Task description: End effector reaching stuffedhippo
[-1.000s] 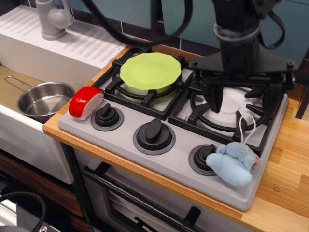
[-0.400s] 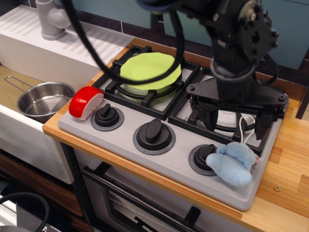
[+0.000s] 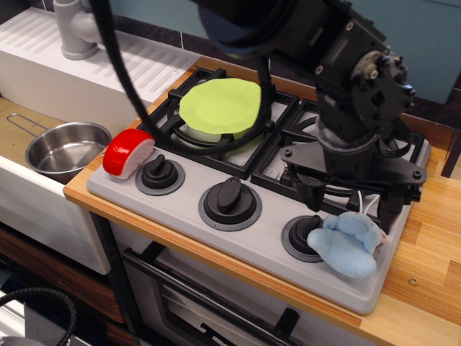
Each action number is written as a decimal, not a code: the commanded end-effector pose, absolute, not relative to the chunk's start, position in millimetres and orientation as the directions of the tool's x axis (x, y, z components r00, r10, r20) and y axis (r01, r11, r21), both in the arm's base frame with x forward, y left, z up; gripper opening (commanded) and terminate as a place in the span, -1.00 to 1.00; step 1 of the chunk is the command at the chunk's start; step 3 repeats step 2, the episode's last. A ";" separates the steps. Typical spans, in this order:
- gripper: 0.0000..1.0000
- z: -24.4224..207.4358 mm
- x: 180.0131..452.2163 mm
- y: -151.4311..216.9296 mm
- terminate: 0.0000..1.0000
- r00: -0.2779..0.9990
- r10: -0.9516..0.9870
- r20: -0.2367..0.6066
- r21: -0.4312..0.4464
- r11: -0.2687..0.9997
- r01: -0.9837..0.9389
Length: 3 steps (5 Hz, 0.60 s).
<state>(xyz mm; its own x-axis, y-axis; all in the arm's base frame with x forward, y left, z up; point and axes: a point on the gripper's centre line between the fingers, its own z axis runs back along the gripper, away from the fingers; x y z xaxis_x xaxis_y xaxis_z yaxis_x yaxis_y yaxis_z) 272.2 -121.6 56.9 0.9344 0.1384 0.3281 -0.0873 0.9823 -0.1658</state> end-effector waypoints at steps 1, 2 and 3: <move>1.00 52.0 279.3 -127.4 -1.00 0.922 0.123 0.368 -0.181 0.982 -0.059; 1.00 46.2 278.6 -128.5 1.00 0.920 0.121 0.373 -0.181 0.982 -0.056; 1.00 46.2 278.6 -128.5 1.00 0.920 0.121 0.373 -0.181 0.982 -0.056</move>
